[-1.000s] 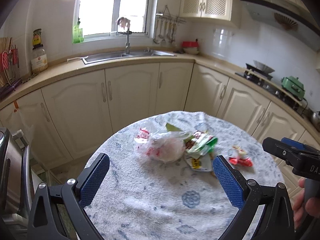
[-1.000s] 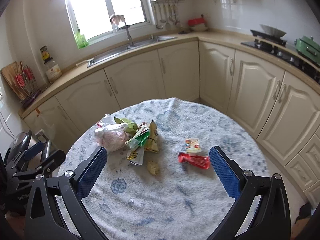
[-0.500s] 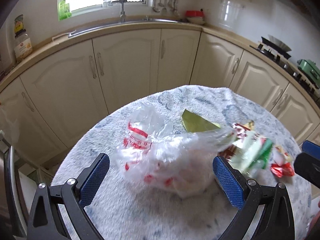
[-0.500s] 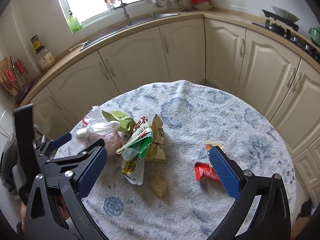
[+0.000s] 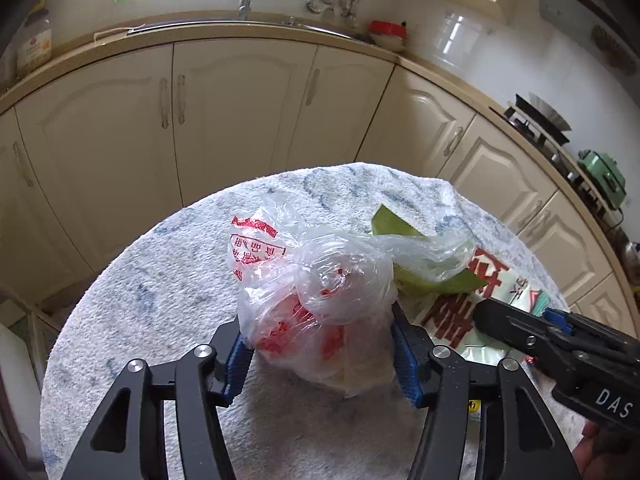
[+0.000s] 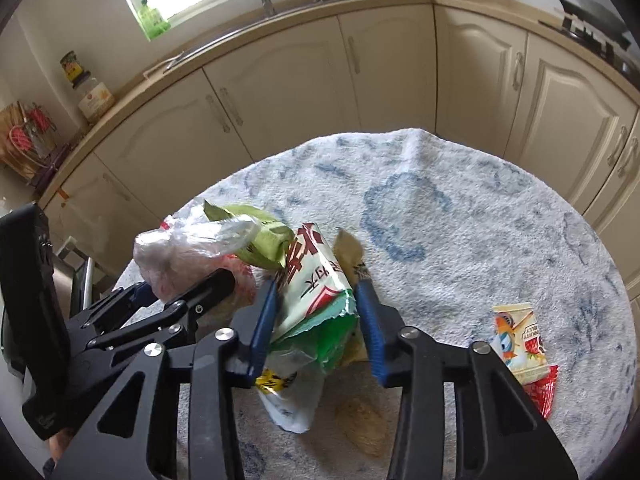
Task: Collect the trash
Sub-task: 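Grasp the red-printed plastic bag with the left tool while the right tool grasps the green snack packet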
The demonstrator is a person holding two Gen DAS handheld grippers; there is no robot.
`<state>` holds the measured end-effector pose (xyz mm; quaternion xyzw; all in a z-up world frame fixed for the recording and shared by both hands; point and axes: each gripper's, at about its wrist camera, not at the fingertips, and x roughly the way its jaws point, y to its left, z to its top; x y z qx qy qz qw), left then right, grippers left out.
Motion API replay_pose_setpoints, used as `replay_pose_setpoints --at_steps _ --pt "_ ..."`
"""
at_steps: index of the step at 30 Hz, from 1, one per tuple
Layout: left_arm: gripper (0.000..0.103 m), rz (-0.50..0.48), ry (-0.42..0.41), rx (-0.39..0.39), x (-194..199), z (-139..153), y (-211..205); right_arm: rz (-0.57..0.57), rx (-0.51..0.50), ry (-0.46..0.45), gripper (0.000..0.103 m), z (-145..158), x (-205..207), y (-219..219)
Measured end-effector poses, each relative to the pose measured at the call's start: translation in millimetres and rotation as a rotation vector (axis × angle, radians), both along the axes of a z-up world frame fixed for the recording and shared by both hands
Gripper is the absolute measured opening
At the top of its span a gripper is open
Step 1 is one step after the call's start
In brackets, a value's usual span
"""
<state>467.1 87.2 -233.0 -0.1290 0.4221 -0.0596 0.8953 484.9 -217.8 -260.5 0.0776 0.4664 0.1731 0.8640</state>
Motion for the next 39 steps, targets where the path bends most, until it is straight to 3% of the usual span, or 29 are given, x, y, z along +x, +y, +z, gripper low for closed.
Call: replay_pose_setpoints --at_steps 5,13,17,24,28,31,35,37,39 --pt "0.053 0.028 -0.004 -0.006 -1.3 1.3 26.4 0.035 0.006 -0.025 0.020 9.1 -15.4 1.9" --pt "0.052 0.055 -0.022 0.011 -27.7 13.9 54.0 0.069 0.014 -0.062 0.019 19.5 -61.5 -2.0" --pt "0.052 0.027 -0.045 0.023 -44.1 19.8 38.8 0.095 0.017 -0.064 0.019 20.1 -87.6 -6.9" --pt "0.052 -0.040 -0.064 0.036 -57.3 20.5 6.7 0.034 0.143 -0.038 0.019 18.7 -118.0 -51.7" --pt "0.052 -0.069 -0.069 0.043 -58.0 17.8 -12.8 -0.002 0.124 0.008 0.023 6.5 -127.4 -75.3" --pt "0.052 -0.083 -0.066 0.048 -71.5 15.9 -27.3 0.021 0.088 0.028 0.030 -0.3 -133.7 -76.5" --pt "0.052 -0.095 -0.053 0.054 -88.7 13.4 -46.8 0.052 0.136 0.065 0.036 -17.9 -132.8 -71.7" --pt "0.052 -0.098 -0.055 0.064 -88.4 13.7 -50.5 0.060 0.147 0.070 0.036 -23.0 -134.4 -69.8" --pt "0.052 -0.099 -0.058 0.074 -114.5 18.7 -57.5 0.087 0.158 0.060 0.033 -19.4 -139.2 -68.6"
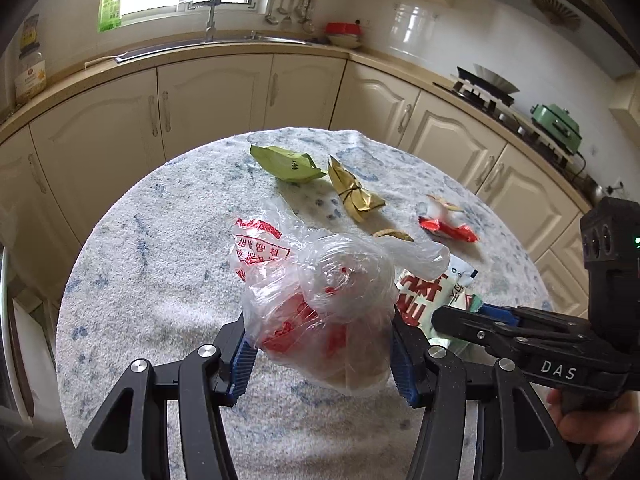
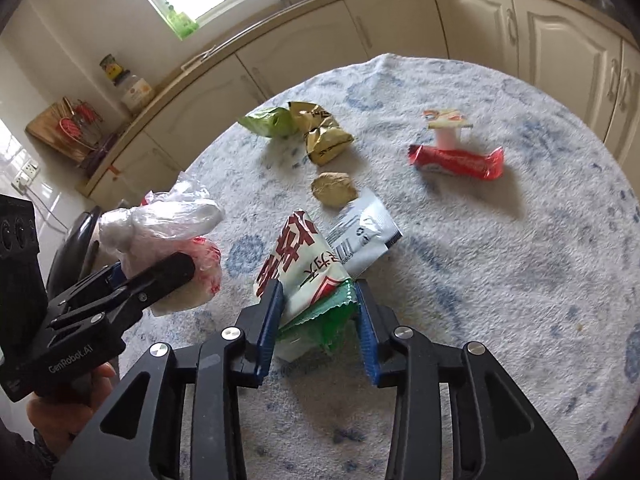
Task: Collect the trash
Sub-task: 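Grasp the red-printed plastic bag with the left tool while the right tool grasps the green snack packet, then carry both items to the blue bin and open both tools over it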
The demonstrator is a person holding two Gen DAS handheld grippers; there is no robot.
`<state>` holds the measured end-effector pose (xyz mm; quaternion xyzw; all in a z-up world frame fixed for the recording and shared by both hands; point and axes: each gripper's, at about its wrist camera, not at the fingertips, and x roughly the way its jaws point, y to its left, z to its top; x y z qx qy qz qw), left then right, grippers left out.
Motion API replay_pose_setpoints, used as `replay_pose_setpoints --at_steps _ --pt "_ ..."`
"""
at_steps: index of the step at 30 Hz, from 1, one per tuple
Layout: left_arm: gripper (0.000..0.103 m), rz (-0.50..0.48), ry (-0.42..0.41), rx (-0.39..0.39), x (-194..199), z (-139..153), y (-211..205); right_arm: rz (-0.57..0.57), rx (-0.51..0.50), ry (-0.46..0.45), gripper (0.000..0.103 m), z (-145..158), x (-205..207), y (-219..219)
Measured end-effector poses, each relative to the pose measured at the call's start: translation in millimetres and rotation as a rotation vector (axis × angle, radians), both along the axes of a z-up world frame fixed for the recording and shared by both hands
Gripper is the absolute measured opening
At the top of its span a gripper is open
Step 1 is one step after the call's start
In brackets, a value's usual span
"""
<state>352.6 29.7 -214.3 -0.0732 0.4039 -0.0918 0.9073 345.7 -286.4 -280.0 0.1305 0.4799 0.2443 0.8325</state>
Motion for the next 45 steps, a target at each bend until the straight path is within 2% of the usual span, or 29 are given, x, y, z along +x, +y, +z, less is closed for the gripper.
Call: replay_pose_setpoints --at_steps 3,7,9,11,15,19,24,30,36,41,45 --pt "0.052 0.001 0.014 0.003 -8.5 -2.5 -0.2 0.041 0.039 -0.003 0.032 2.9 -3.6 3.3" --pt "0.052 0.022 0.026 0.009 -19.8 -5.3 0.3 0.045 0.036 -0.017 0.033 1.4 -2.5 12.7" --pt "0.052 0.034 0.020 0.016 -25.7 -2.4 0.5 0.058 0.072 -0.019 0.025 2.5 0.0 15.5" --pt "0.052 0.039 0.009 0.025 -30.4 1.8 2.2 0.070 0.060 -0.048 0.018 8.5 -3.3 21.1" --pt "0.052 0.043 -0.014 0.033 -35.3 12.6 8.8 0.066 0.032 -0.101 0.016 21.3 -11.0 25.5" --pt "0.052 0.025 -0.039 0.036 -41.7 26.0 6.0 0.020 0.016 -0.129 0.016 33.1 -18.7 10.7" --pt "0.052 -0.038 -0.085 0.028 -47.0 44.8 -18.0 -0.078 0.017 -0.181 0.016 60.5 -37.0 -34.8" --pt "0.052 -0.174 -0.150 0.020 -48.6 69.4 -78.5 -0.251 -0.002 -0.255 0.016 96.0 -70.7 -112.9" --pt "0.052 -0.358 -0.200 0.003 -46.7 86.3 -164.9 -0.451 -0.044 -0.306 0.016 119.9 -116.5 -199.7" --pt "0.052 -0.522 -0.213 -0.013 -44.6 90.0 -252.0 -0.623 -0.080 -0.311 0.016 126.3 -157.0 -270.5" --pt "0.052 -0.645 -0.185 -0.027 -42.3 82.9 -321.5 -0.755 -0.109 -0.282 0.016 116.5 -190.6 -326.5"
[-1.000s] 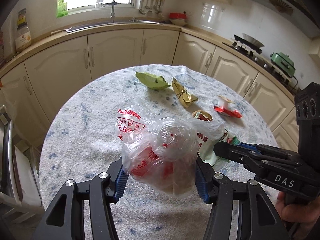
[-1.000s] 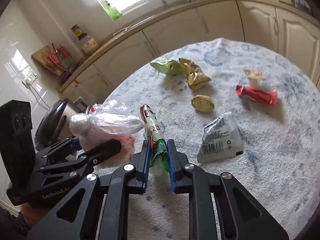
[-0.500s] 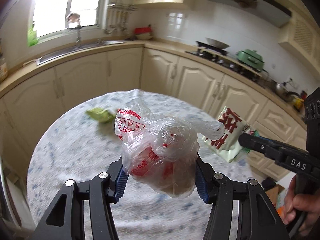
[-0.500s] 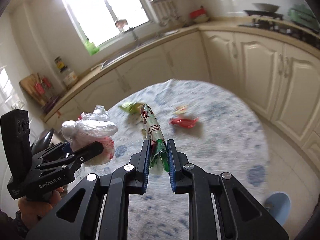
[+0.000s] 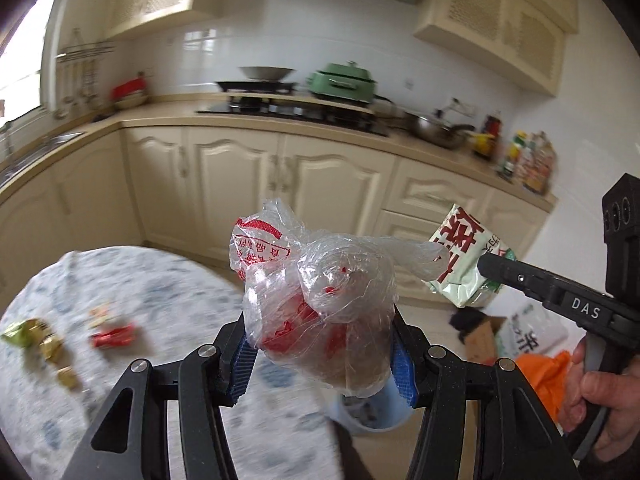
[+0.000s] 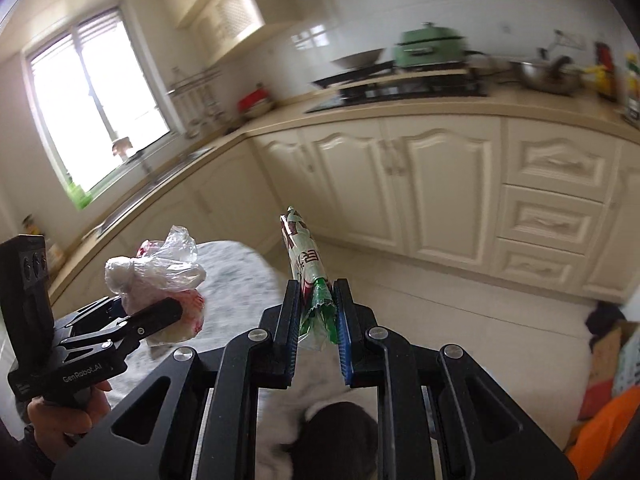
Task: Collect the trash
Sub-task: 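Carry both items to the blue bin and open both tools over it, then move both tools from the bin back toward the table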
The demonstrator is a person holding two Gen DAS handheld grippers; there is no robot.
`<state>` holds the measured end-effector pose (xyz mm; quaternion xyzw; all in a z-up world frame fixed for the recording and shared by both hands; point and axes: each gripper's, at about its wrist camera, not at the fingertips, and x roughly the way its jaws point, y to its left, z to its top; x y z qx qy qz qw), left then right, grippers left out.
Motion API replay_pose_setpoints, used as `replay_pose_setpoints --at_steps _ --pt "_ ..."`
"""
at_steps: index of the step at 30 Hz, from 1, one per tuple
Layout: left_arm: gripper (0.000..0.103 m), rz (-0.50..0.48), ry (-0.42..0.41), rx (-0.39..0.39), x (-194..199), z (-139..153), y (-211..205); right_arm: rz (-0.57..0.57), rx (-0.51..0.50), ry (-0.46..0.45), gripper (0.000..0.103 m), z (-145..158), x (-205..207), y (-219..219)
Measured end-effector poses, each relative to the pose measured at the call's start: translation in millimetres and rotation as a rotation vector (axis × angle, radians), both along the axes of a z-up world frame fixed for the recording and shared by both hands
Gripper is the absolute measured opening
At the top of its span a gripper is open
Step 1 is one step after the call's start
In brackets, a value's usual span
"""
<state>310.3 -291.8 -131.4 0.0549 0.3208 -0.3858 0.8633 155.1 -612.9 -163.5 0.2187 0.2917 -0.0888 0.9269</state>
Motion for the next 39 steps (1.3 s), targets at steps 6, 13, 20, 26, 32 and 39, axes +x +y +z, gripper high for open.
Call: replay_pose_setpoints --at_steps 6,13,20,26,32,39 --pt "0.052 -0.160 0.085 0.058 5.4 -30.9 -101.8 -0.171 0.050 0.071 0.016 -41.5 -41.7 -80.1" --pt "0.052 -0.256 0.176 0.178 22.1 -76.5 -189.6 -0.269 0.123 0.176 0.016 -106.9 -51.6 -140.7" --pt "0.054 -0.322 0.275 0.306 52.8 -123.6 -279.2 -0.300 0.206 0.249 0.020 -161.7 -44.9 -167.1" --pt "0.079 -0.320 0.271 0.447 86.1 -150.9 -343.7 -0.335 0.260 0.304 0.028 -192.7 -45.3 -177.6" --pt "0.100 -0.261 0.209 0.433 83.2 -147.5 -339.4 -0.360 0.284 0.298 0.056 -197.9 -56.9 -175.3" --pt "0.101 -0.203 0.171 0.363 59.6 -112.4 -262.6 -0.387 0.259 0.278 0.098 -181.6 -57.4 -162.0"
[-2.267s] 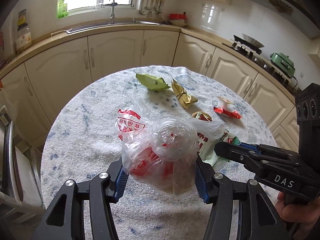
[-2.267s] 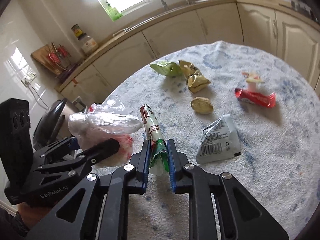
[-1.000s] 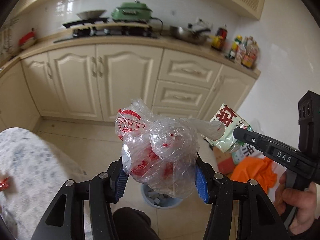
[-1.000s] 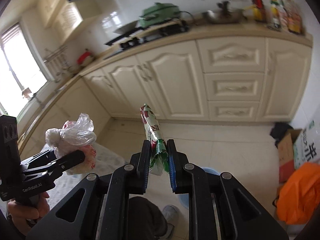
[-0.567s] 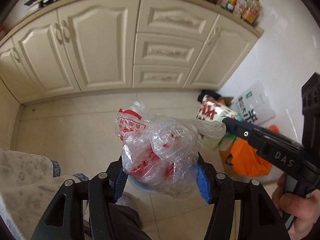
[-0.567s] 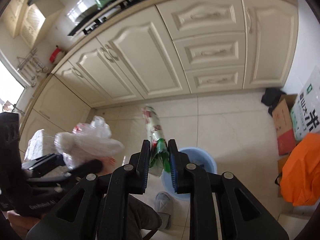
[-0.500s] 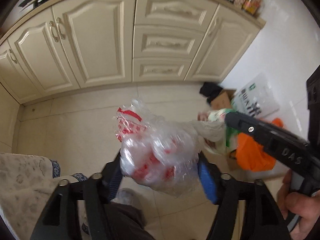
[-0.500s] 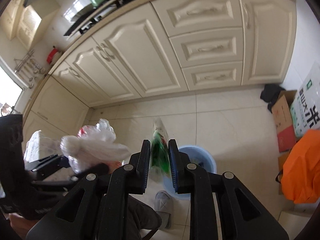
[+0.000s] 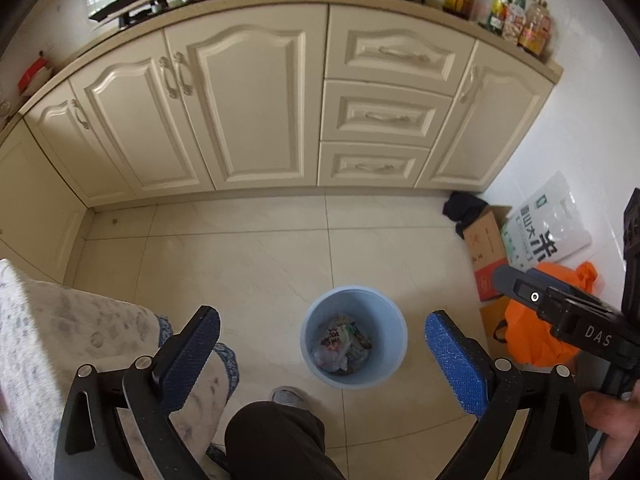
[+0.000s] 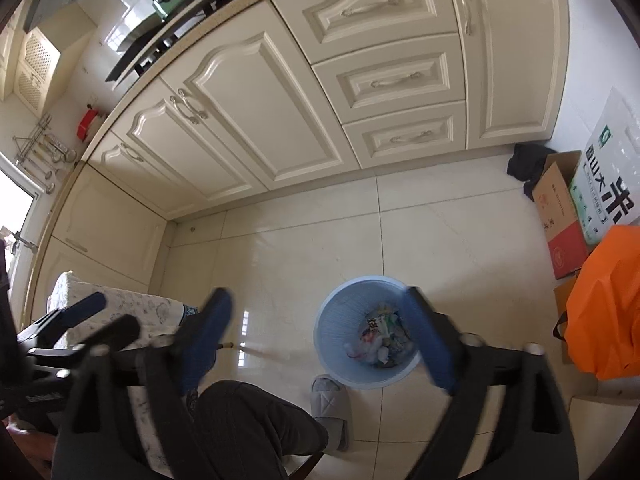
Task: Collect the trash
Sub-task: 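Move both tools from the bin back toward the table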
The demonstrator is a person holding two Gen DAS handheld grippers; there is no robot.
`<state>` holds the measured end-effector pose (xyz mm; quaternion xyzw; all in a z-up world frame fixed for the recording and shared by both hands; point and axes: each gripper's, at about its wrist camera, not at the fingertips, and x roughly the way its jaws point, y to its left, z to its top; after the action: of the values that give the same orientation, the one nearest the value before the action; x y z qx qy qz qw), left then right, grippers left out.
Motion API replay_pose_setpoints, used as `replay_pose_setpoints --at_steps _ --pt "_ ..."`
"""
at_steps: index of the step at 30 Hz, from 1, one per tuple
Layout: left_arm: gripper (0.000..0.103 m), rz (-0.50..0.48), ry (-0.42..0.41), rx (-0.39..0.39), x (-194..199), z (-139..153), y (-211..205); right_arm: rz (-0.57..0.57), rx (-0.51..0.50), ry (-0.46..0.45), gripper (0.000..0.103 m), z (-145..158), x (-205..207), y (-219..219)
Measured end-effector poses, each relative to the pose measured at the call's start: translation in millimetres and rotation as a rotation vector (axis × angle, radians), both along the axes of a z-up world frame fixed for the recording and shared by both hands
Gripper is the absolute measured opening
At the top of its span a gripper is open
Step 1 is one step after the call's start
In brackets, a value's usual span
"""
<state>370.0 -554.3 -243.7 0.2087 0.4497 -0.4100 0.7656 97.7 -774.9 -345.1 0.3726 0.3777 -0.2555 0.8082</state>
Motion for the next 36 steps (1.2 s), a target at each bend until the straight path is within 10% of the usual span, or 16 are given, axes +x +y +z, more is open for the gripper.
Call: replay_pose_setpoints --at_steps 19,36 --pt "0.102 0.249 -0.188 -0.323 -63.4 149.2 275.3 0.165 -0.157 -0.185 0.103 132.1 64.3 113.6" --pt "0.102 0.575 -0.347 -0.451 -133.7 171.4 505.9 0.477 -0.328 -0.345 0.103 228.5 141.9 283.6"
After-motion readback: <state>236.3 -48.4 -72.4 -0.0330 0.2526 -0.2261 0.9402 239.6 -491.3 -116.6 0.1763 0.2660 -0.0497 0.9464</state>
